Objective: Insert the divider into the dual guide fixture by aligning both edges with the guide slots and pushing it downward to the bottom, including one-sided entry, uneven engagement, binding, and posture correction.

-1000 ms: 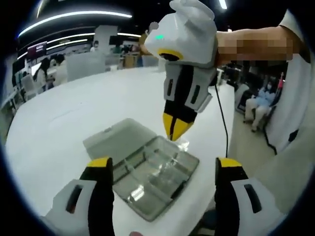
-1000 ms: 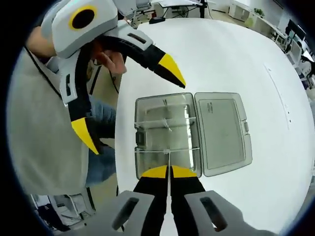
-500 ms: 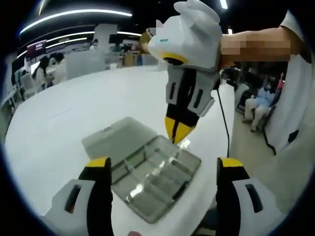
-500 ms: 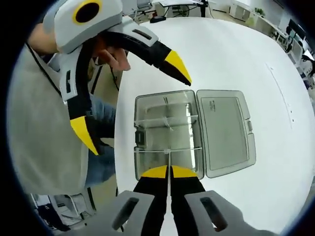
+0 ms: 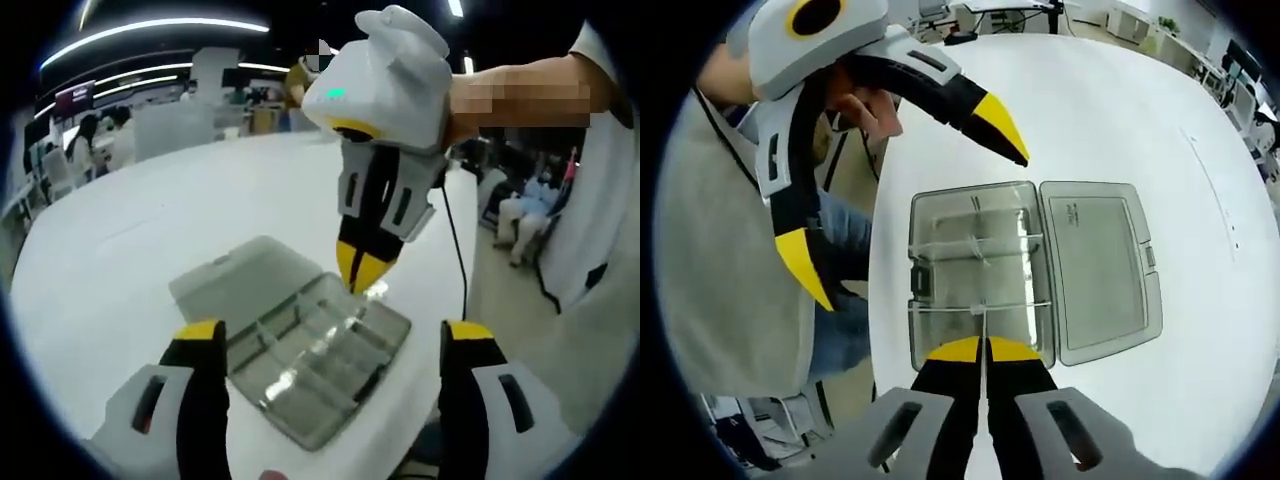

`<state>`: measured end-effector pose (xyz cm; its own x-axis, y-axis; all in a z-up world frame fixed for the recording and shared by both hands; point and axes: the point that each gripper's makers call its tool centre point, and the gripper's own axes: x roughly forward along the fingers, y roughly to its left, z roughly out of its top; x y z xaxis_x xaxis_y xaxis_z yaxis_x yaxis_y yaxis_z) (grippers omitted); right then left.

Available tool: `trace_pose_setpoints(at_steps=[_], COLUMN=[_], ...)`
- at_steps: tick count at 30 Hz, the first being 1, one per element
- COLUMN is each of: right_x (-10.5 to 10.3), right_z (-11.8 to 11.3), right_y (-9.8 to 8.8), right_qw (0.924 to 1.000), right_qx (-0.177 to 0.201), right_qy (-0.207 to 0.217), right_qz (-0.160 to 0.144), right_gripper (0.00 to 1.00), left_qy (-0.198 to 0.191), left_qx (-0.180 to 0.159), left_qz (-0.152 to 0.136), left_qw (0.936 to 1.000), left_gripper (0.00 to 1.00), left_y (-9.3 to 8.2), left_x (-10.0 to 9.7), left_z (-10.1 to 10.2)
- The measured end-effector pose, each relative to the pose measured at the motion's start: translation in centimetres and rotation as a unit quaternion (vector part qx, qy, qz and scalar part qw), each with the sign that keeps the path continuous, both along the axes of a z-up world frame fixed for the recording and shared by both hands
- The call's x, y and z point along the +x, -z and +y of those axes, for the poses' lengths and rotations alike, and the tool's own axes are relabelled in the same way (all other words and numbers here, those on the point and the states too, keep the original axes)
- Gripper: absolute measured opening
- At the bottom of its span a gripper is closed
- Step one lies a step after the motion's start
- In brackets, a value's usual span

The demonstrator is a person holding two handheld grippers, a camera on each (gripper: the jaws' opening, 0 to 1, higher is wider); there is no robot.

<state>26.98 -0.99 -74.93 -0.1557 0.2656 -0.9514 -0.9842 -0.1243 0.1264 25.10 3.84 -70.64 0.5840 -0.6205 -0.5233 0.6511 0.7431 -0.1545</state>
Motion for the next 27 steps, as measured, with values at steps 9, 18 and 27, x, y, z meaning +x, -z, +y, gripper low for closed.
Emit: trace_pose_setpoints(at_steps=[9,18,27], right_x=[-0.1,-0.3,-0.6], right_z=[-0.2,-0.4,-0.4], right_y=[0.3,0.3,-0.8], right_qw=[1.0000,0.9999,0.9997], right_qx=[-0.002,-0.001,0.003], right_qy=[-0.003,-0.008,-0.016], right_qz=[-0.002,-0.010,-0.019], right_gripper=[0.00,0.00,0.00], left_qy=[-0.001,-0.001,0.000], left_qx=[0.002,0.003,0.003], left_qz=[0.002,0.003,0.002], left_qw=[1.0000,1.0000,1.0000], left_gripper=[0.85,0.85,0.85], left_y=[0.1,0.1,0.1], left_x=[0.0,-0.1,-0.3], left_z=[0.1,0.1,-0.1])
